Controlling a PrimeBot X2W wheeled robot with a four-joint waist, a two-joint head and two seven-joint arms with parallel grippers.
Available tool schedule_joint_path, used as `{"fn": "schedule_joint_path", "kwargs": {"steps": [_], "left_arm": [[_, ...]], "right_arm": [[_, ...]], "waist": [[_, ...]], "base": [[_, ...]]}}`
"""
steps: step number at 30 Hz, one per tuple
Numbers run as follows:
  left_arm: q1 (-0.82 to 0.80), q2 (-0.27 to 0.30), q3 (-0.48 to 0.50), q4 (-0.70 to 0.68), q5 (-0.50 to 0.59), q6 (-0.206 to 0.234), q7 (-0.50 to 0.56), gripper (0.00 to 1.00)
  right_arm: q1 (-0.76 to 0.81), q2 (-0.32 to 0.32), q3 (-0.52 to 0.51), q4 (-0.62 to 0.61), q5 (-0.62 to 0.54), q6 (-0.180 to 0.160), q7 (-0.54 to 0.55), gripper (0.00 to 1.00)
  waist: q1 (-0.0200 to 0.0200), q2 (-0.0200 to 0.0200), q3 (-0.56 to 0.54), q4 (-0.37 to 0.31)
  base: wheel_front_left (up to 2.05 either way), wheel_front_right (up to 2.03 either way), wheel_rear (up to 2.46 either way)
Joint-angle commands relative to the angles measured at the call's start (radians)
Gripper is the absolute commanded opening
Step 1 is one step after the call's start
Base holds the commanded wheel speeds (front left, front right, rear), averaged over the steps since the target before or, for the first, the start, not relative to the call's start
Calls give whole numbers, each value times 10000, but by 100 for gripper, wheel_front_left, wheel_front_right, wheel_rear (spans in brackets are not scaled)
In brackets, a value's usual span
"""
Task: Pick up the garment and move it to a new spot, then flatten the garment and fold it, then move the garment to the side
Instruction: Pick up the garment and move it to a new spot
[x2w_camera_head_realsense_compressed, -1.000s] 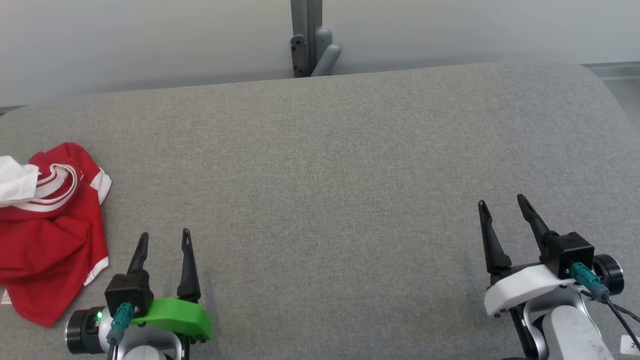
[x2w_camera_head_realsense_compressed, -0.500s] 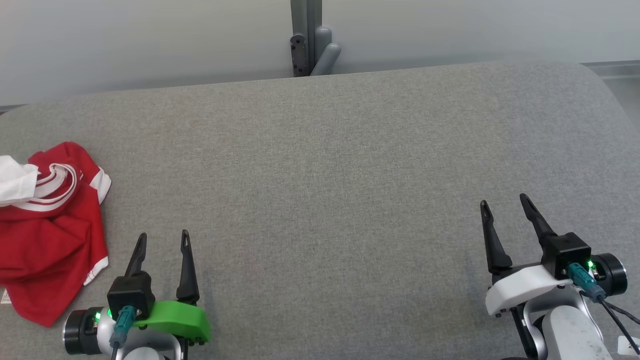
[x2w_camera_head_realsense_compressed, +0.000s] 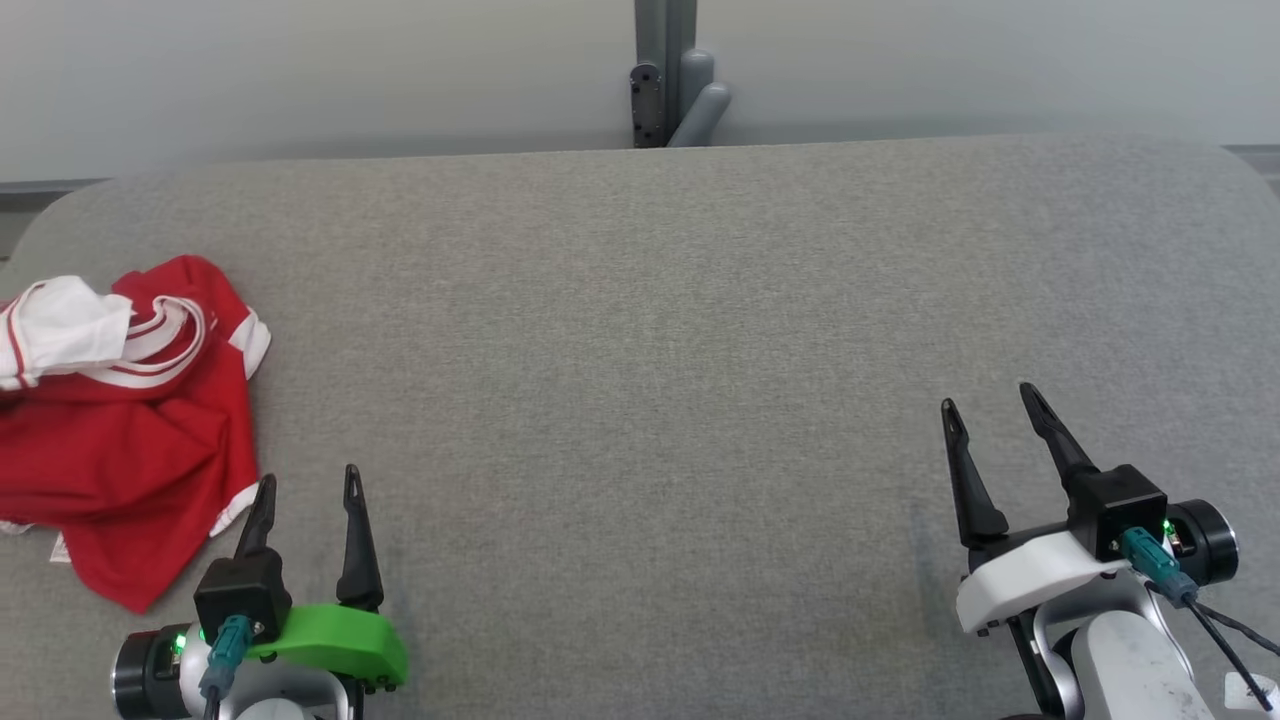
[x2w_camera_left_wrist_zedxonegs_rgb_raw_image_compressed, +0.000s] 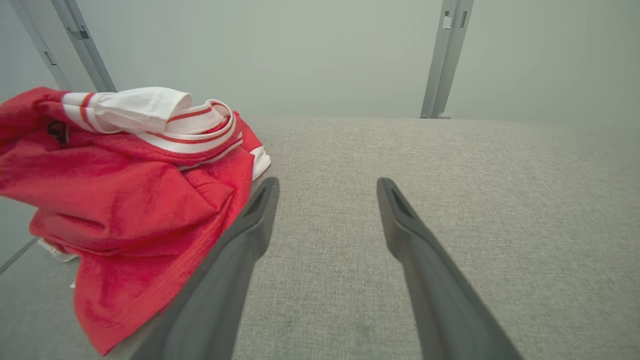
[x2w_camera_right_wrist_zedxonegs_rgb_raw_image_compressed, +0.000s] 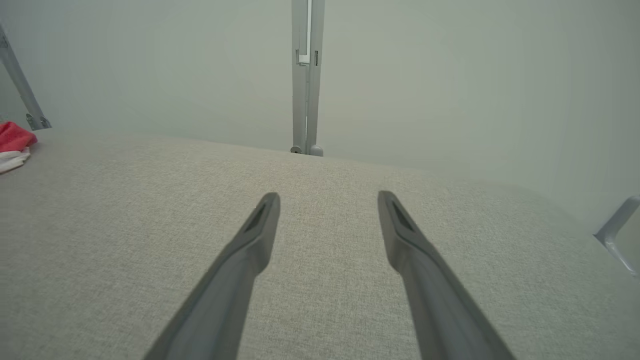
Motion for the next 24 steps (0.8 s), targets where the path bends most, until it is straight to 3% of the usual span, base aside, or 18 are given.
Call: {"fn": "schedule_joint_path", "kwargs": {"steps": [1, 15, 24], "left_arm": [[135, 58, 62, 48, 67, 10, 2, 100], [292, 55, 419, 127, -51, -113, 2, 100], [547, 55, 601, 116, -262, -5, 2, 100]], "right_arm": [[95, -46, 43, -49, 32, 1, -35, 100], [70, -56, 117, 23, 216, 1, -28, 100], [132, -126, 154, 354, 260, -1, -28, 100]], "waist": [[0, 0, 2, 398], [0, 0, 234, 3473], [0, 0, 317, 4962]], "base": [[0, 0, 0], [0, 0, 0], [0, 0, 0]]}}
